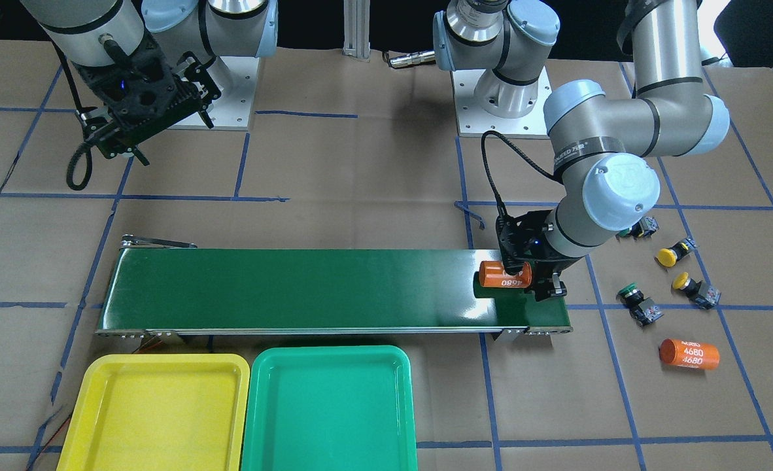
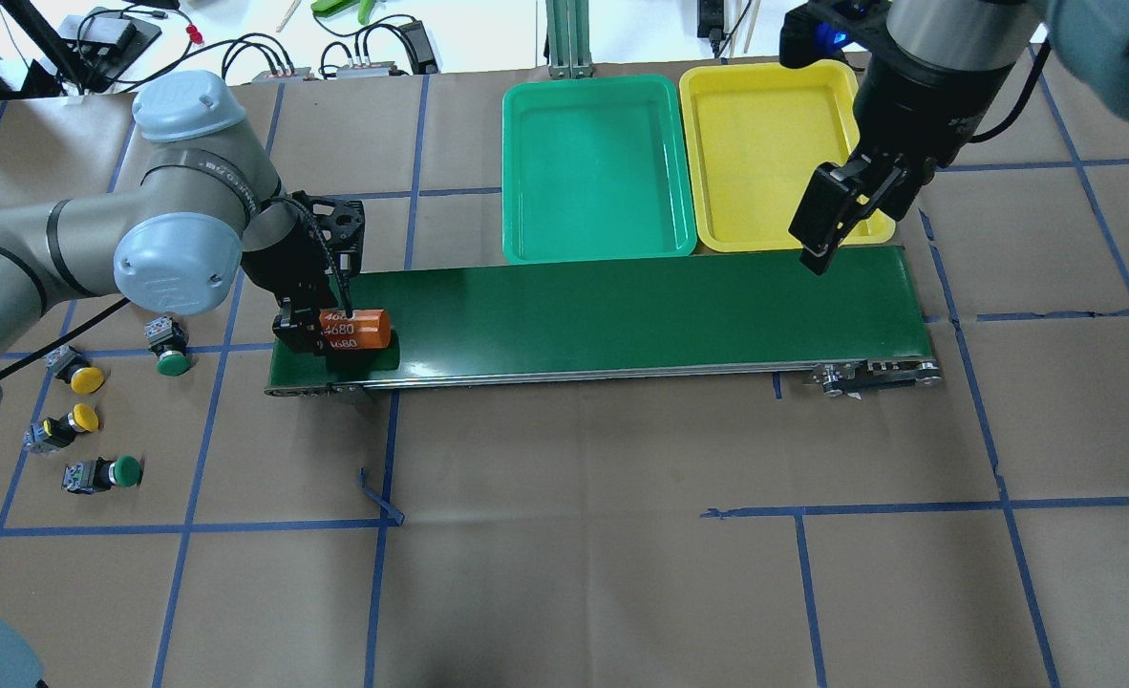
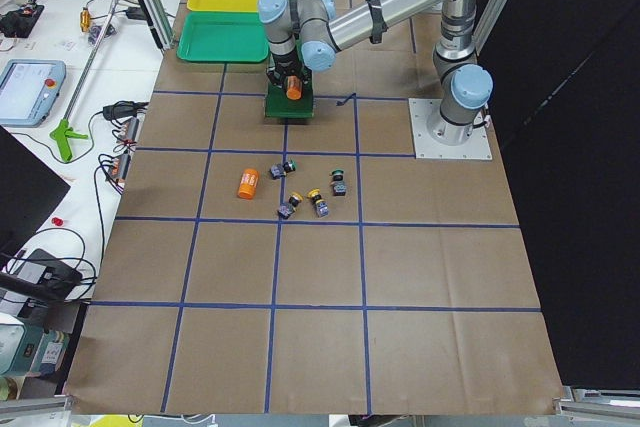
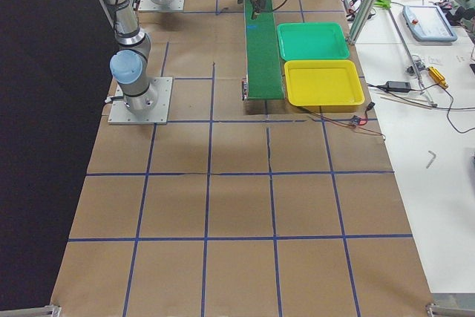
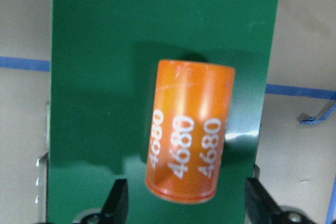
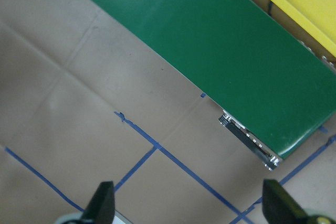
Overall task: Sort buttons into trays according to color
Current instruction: 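Carry the orange cylinder onto the belt's near end and release it, then reach the left gripper to a green button while the right arm moves over the belt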
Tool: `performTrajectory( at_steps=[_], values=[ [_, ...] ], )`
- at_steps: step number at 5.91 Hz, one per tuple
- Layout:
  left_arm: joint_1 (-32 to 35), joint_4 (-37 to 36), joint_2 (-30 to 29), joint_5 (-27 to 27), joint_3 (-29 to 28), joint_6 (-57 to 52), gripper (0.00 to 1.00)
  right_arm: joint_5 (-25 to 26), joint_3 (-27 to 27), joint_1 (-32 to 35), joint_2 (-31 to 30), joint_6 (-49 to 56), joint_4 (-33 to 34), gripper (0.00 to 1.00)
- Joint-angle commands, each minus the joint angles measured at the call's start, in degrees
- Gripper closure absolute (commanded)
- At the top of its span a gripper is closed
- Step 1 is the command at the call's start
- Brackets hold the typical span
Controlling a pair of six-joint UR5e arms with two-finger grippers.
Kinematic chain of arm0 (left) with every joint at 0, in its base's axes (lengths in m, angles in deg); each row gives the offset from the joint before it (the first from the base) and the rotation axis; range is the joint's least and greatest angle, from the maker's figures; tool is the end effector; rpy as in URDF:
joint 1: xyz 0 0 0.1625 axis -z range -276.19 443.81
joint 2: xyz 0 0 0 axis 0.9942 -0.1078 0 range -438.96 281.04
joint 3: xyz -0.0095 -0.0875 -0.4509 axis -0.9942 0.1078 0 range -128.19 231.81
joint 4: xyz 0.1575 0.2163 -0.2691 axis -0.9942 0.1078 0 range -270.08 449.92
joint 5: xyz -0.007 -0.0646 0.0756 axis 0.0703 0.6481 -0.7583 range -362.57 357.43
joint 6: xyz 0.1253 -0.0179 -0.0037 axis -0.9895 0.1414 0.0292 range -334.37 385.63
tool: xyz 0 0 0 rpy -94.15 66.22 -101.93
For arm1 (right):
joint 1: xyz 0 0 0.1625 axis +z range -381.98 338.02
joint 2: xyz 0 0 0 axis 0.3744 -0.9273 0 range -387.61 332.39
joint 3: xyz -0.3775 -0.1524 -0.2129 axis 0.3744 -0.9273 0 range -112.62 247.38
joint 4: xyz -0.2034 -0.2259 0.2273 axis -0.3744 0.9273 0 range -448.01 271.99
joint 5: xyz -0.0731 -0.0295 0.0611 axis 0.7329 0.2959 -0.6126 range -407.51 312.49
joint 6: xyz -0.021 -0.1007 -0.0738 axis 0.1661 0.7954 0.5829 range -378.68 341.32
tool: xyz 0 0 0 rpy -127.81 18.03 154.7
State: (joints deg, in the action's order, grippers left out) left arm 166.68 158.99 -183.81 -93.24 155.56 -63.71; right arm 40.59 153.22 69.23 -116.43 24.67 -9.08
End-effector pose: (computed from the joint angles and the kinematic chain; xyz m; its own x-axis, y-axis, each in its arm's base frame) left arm -0.0672 -0.5240 0.2977 -0.1347 0.9819 0.1334 0.9909 0.1341 0.0133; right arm 0.1469 -0.4422 0.5009 -0.7123 -0.6915 -0.1204 -0.7012 0.7084 0.0800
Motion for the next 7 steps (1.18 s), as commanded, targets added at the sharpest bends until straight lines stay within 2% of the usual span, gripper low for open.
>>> performTrajectory(
  at_steps=[1, 2, 3, 4, 5, 6, 7],
  values=[
    [-9.1, 7.3, 5.0, 0.1, -3.0, 1.9, 0.02, 0.0, 0.9, 0.1, 0.2, 21.2, 0.2, 0.0],
    [-14.3, 8.2, 5.6, 0.0, -1.6, -3.6, 0.02, -0.1, 1.0, 0.4, 0.7, 26.1, 1.4, 0.0],
    [-19.0, 8.3, 5.6, 0.0, -0.3, -11.1, 0.03, -1.2, 2.3, 1.5, 1.0, 37.0, 8.6, 0.0],
    [-24.6, 8.2, 5.5, 0.0, 2.7, -20.6, 0.02, -1.5, 6.3, 2.8, 1.3, 37.2, 17.1, 0.0],
    [-29.7, 4.8, 5.1, 0.0, 6.3, -28.2, 0.02, -2.7, 10.1, 3.7, 1.1, 36.8, 23.8, 0.0],
    [-34.7, 0.8, 4.4, -0.1, 9.6, -33.0, 0.02, -3.0, 10.7, 3.7, 0.8, 36.7, 23.7, 0.0],
    [-35.9, -5.4, 2.3, -0.2, 11.7, -34.5, 0.02, -3.4, 10.7, 3.8, 0.8, 36.7, 24.1, 0.0]
  ],
)
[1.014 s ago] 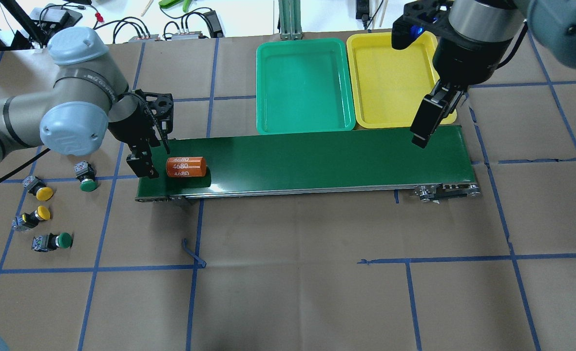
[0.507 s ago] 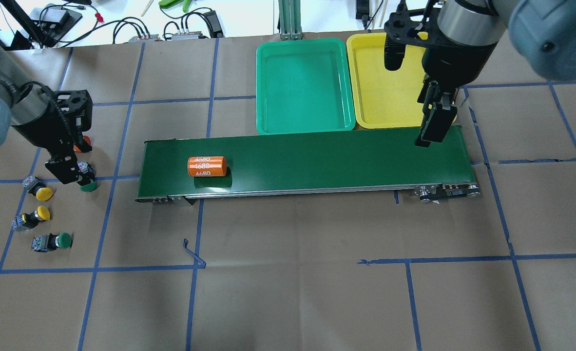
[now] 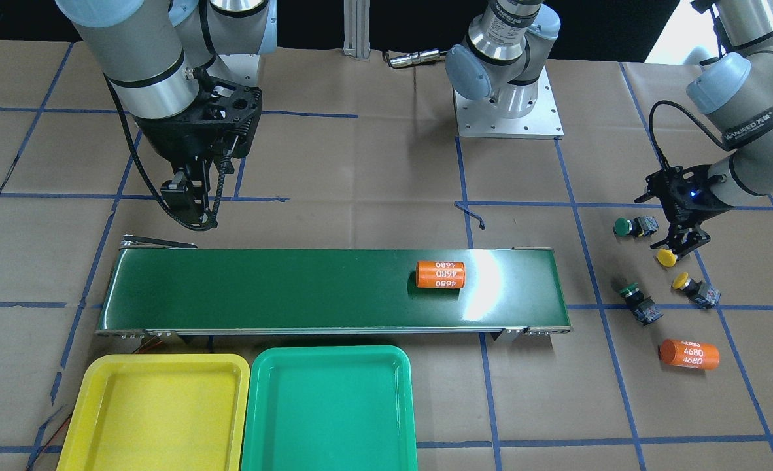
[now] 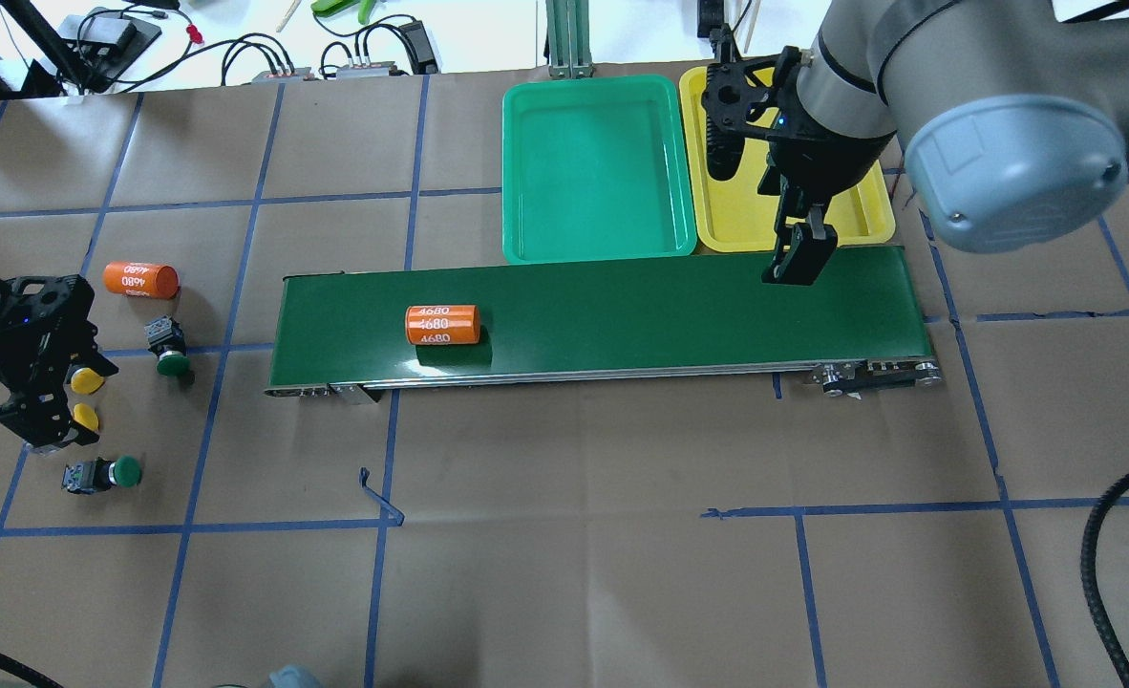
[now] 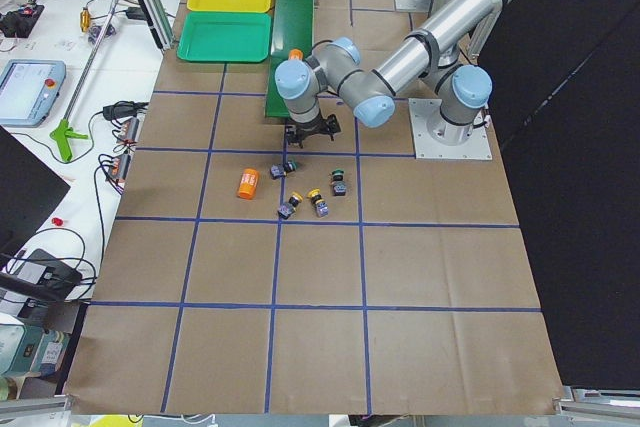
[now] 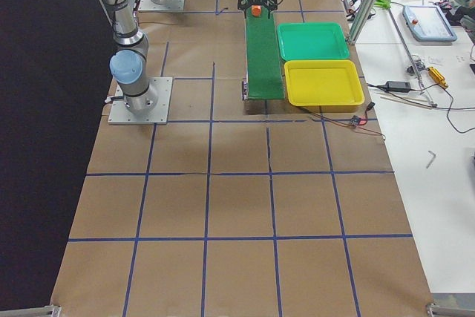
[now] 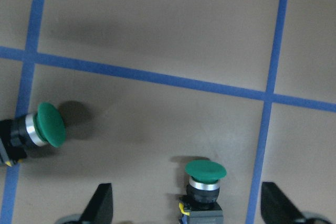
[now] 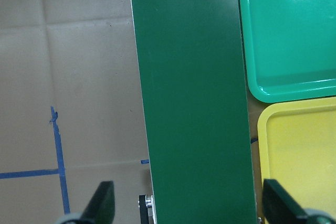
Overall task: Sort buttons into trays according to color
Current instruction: 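Reach the left gripper to a green button while the right arm moves over the belt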
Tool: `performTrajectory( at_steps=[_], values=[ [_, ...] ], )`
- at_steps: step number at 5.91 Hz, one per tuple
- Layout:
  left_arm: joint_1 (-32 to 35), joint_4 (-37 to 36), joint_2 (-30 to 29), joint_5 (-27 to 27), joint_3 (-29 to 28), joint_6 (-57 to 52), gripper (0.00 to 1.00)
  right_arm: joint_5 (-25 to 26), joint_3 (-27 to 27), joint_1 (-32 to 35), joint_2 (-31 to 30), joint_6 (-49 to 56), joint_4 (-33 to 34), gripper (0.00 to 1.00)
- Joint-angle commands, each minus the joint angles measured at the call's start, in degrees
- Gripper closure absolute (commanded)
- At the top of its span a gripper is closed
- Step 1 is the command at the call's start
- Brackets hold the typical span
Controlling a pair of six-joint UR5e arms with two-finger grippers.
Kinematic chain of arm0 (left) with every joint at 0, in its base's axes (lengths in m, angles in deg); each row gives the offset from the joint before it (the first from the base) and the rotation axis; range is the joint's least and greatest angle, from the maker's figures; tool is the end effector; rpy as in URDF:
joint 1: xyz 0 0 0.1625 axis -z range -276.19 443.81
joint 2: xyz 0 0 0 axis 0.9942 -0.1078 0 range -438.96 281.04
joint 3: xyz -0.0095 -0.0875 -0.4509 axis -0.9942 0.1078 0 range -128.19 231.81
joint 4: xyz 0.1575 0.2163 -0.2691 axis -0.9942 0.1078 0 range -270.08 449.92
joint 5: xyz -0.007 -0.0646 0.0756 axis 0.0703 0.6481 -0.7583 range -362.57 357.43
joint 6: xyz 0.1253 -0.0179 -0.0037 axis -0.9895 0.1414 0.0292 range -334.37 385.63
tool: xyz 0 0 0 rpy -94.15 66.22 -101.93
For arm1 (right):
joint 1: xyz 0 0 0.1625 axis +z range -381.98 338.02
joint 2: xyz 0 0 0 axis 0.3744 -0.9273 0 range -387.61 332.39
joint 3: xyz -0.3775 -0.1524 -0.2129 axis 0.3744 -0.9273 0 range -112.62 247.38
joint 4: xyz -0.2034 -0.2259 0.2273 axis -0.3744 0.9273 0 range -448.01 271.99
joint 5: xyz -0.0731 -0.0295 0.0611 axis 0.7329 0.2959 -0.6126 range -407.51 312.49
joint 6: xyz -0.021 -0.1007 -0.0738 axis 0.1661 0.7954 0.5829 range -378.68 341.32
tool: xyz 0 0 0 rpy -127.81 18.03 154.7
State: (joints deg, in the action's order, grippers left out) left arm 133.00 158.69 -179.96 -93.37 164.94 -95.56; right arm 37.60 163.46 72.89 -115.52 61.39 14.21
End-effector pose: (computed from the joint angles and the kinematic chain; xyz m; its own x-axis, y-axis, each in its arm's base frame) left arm 0.1950 -0.4270 0.2684 -0.1522 0.9683 0.1982 0.9790 0.1752 -0.1039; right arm 0.1841 -0.4629 0.4523 -0.0877 -0.9946 0.0549 -0.9920 0.0821 -0.0957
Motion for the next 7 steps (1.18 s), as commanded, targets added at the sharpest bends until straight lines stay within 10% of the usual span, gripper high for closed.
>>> performTrajectory(
  at_steps=[1, 5, 7],
  values=[
    [-3.0, -6.8, -3.4, 0.0, 3.2, -5.8, 0.02, -1.3, 0.5, 0.4, -0.1, -0.4, 0.2, 0.0],
    [-4.2, -10.3, -7.0, -3.5, 4.7, -4.9, 0.04, -0.2, 1.5, 5.9, -0.2, 0.8, -1.1, 0.0],
    [-4.3, -11.7, -7.0, -3.6, 4.6, -5.0, 0.97, -1.2, 1.3, 6.0, -0.5, 0.5, -2.4, 0.0]
  ],
)
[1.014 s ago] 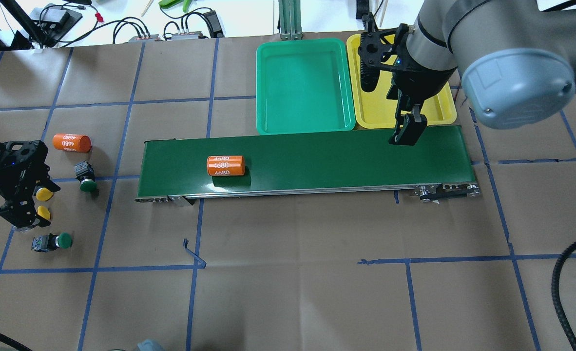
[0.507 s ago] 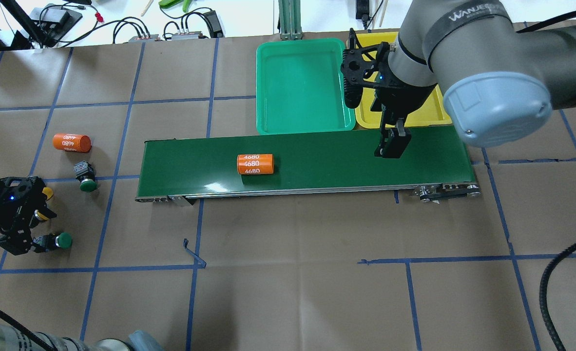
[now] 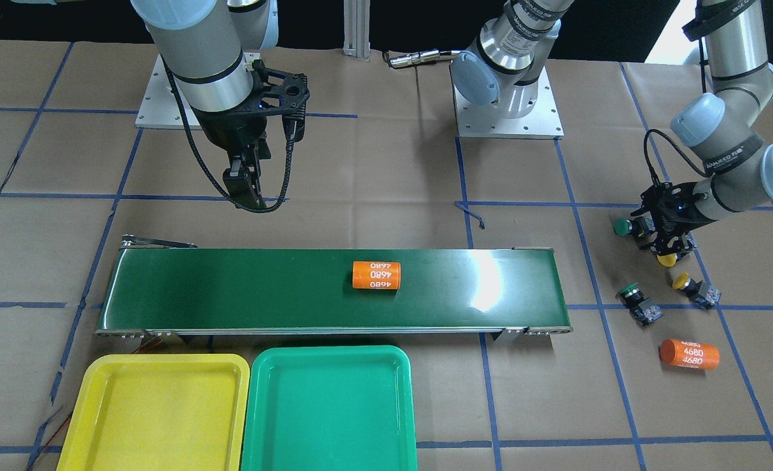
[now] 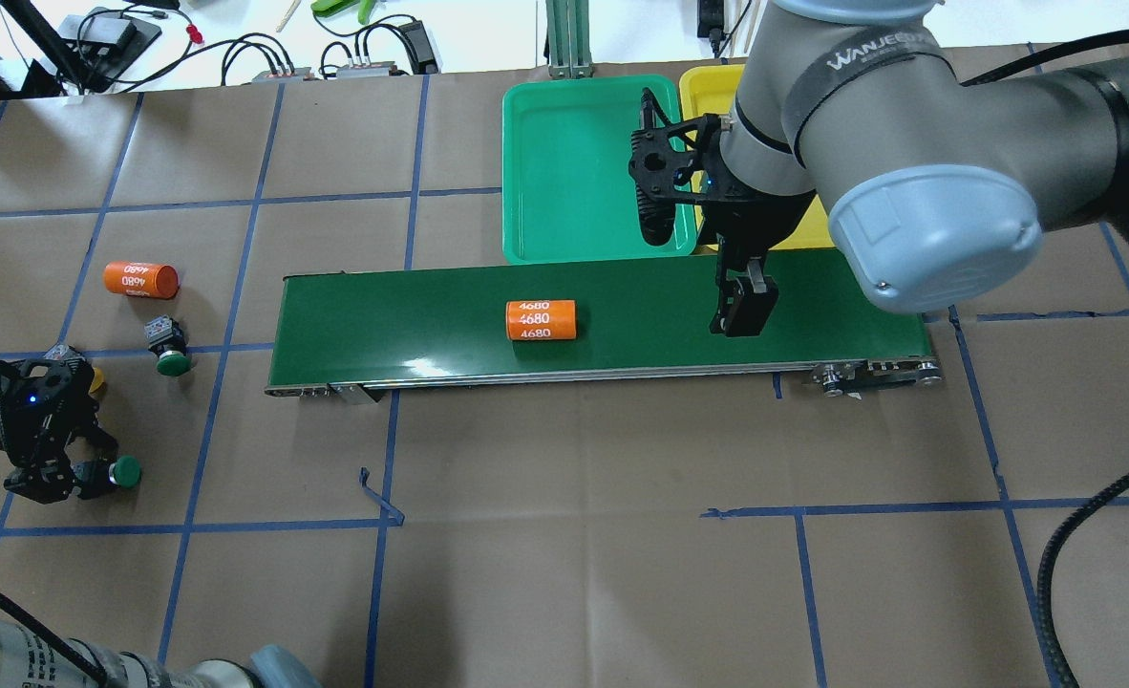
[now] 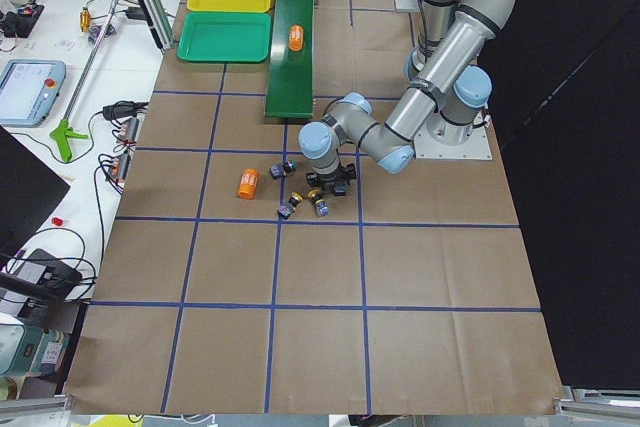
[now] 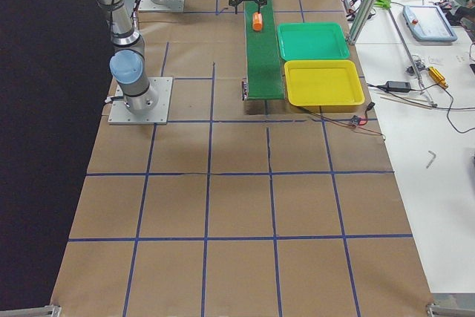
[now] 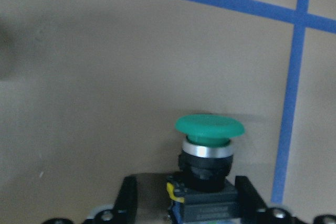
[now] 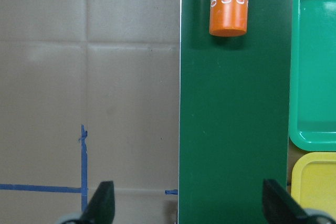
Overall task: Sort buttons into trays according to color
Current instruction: 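Grasp the green-capped button with the left gripper and lift it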
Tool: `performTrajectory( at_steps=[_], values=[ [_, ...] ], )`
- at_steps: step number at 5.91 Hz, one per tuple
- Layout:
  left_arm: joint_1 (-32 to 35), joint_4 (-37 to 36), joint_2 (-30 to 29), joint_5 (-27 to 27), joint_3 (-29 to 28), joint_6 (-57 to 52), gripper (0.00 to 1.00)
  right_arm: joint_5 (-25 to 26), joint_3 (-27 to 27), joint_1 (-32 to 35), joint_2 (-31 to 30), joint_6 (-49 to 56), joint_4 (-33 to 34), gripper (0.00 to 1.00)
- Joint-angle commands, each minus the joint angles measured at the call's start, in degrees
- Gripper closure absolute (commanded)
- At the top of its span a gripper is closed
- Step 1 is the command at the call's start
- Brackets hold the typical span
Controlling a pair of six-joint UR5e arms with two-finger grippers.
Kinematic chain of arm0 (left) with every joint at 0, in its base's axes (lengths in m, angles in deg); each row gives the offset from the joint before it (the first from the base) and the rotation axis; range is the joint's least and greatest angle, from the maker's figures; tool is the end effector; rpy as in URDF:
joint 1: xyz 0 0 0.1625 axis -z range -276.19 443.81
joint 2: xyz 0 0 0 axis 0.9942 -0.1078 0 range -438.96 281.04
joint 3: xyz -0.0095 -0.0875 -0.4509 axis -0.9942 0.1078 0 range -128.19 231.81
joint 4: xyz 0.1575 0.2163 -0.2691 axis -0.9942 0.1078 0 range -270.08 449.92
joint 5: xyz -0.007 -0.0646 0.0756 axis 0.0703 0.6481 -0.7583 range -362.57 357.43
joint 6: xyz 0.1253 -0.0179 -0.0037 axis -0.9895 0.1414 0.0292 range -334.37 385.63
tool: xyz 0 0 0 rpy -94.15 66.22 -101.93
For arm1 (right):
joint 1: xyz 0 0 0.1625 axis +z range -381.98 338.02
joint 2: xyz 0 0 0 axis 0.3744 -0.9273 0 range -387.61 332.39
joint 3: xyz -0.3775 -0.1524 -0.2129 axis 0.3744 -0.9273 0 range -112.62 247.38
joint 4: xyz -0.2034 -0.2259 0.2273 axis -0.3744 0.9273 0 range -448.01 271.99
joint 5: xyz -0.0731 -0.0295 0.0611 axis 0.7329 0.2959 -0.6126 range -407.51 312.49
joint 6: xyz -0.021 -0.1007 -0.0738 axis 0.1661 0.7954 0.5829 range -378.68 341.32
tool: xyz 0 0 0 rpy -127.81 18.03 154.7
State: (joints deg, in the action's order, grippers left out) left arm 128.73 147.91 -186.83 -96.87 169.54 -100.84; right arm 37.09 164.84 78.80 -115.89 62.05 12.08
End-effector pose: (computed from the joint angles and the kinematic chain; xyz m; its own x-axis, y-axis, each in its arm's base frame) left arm 0.2361 -0.4102 0.1997 -0.1278 0.9642 0.2324 0.9853 0.1501 -0.0810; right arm 0.2299 -0.4309 0.4405 0.0271 -0.9996 0.0005 -0.9951 -0.0270 -0.0952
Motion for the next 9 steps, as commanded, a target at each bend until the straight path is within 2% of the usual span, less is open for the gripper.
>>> performTrajectory(
  at_steps=[1, 3, 4, 6, 7, 9],
  values=[
    [0.0, -0.9, 0.3, 0.0, -0.4, 0.4, 1.0, -0.8, 0.0, 0.1, 0.1, -0.4, -0.3, 0.0],
    [1.6, 0.3, 3.6, -0.1, -2.2, 1.7, 1.0, -0.6, 0.1, 0.1, -0.1, -1.0, -0.4, 0.0],
    [5.1, 5.5, 6.3, 1.0, -4.3, 5.5, 1.0, 0.1, 0.2, 0.1, -0.1, -1.1, -0.4, 0.0],
    [18.0, 17.7, 6.0, 2.4, -15.8, 12.7, 1.0, 0.2, 0.2, 0.1, -0.2, -2.3, -0.5, 0.0],
    [23.2, 19.6, 4.5, 5.3, -19.1, 18.7, 1.0, 0.2, 0.1, 0.1, -0.3, -3.2, -0.5, 0.0],
    [34.0, 18.7, 1.7, 6.0, -21.4, 30.1, 1.0, 0.2, 0.2, 0.1, -0.3, -3.2, -0.5, 0.0]
  ],
)
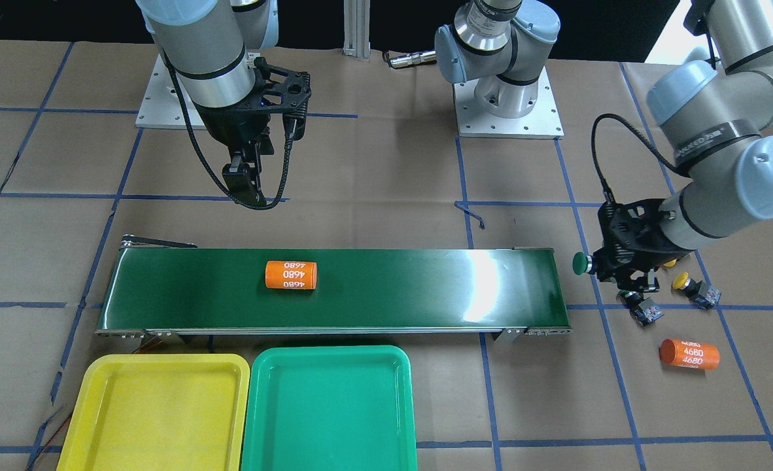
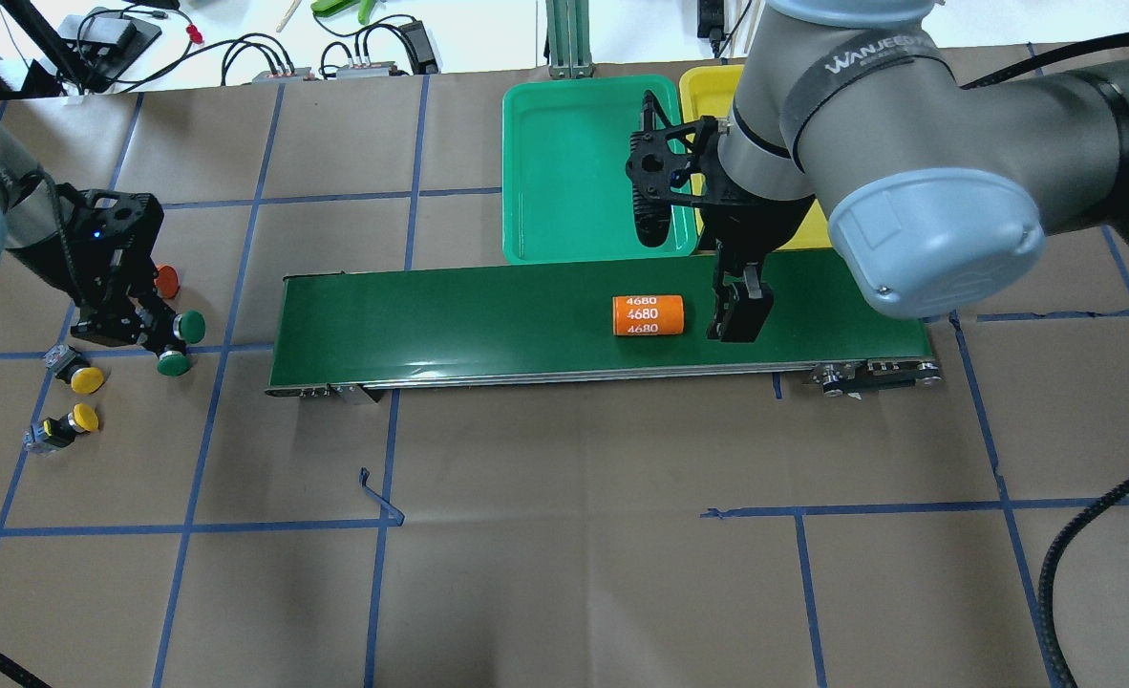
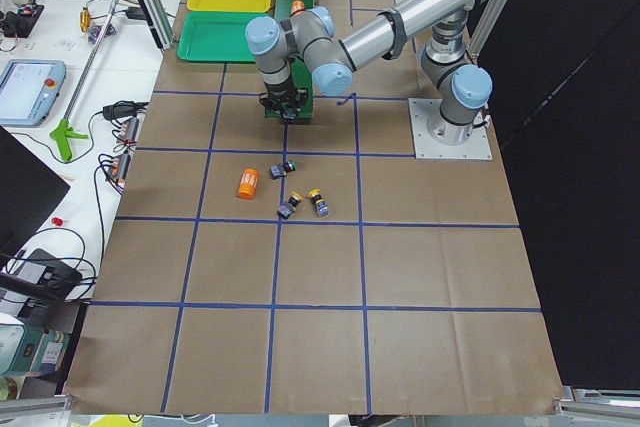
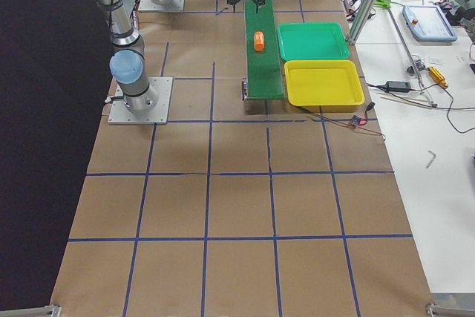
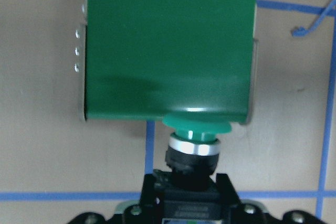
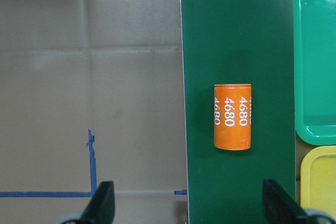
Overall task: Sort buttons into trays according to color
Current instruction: 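Set the green button on the belt and open the left gripper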
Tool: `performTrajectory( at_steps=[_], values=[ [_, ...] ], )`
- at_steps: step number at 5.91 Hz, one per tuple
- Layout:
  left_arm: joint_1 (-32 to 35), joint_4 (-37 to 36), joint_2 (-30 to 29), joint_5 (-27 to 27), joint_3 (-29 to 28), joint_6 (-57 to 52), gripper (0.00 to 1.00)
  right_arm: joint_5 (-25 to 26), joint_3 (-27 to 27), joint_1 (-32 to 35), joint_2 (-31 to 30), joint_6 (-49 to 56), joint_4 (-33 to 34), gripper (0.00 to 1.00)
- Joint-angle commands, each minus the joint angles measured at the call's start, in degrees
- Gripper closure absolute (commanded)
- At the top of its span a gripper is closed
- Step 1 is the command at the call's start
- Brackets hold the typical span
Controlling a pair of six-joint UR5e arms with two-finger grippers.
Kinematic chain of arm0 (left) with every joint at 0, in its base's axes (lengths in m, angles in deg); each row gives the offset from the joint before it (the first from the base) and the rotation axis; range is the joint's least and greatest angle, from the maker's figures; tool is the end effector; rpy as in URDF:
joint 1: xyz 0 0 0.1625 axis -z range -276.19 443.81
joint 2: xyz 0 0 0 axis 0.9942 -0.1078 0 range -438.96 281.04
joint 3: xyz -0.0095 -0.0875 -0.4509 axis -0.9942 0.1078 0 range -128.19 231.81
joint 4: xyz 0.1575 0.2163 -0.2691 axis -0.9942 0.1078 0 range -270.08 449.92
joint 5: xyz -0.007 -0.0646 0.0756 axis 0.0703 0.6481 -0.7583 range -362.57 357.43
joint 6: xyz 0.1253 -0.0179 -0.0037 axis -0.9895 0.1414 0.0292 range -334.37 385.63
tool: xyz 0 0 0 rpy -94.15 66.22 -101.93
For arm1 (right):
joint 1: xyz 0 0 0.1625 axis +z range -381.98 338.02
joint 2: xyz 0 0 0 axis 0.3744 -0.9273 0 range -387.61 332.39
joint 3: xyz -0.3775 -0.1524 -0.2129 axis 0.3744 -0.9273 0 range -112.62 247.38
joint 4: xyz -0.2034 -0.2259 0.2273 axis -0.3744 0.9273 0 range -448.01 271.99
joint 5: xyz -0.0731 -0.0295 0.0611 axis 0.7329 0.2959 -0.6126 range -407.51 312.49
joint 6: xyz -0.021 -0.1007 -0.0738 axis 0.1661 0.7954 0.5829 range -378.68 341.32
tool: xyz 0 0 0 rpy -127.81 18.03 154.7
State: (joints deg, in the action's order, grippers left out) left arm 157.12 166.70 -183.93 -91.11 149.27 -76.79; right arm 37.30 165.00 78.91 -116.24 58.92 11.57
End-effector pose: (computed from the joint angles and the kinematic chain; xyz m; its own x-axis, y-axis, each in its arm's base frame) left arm 0.0201 -0.5423 0.3298 -0.0714 0.9859 0.1510 0.9950 0.0811 -0.0589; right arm 0.2297 -0.4273 0.4411 -0.0254 -0.9996 -0.0093 -0.9956 0.0262 -0.0904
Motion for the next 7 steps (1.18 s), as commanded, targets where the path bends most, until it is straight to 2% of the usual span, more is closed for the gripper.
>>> performTrajectory(
  at_steps=[1, 2, 3, 4, 6, 7],
  values=[
    [9.8, -2.4, -2.8, 0.2, -0.3, 8.9, 1.0, 0.0, 0.0, 0.0, 0.0, -0.1, 0.1, 0.0],
    [11.7, -5.0, -3.7, 0.2, 0.7, 12.2, 0.99, -0.1, 0.0, 0.0, 0.0, -0.1, 0.0, 0.0],
    [12.3, -5.8, -3.6, 0.0, 2.4, 12.8, 0.71, -0.2, 0.0, 0.0, 0.0, -0.1, 0.1, 0.0],
    [11.9, -7.2, -3.2, -0.4, 3.6, 13.1, 0.02, -0.2, 0.0, 0.0, 0.0, -0.1, 0.1, 0.0],
    [7.5, -6.8, -3.0, -0.6, 3.3, 9.3, 0.02, 0.0, 0.0, 0.0, 0.0, -0.1, 0.0, 0.0],
    [3.2, -6.3, -2.7, -0.6, 2.9, -2.1, 0.02, -0.1, 0.0, 0.0, 0.0, -0.1, 0.0, 0.0]
  ],
)
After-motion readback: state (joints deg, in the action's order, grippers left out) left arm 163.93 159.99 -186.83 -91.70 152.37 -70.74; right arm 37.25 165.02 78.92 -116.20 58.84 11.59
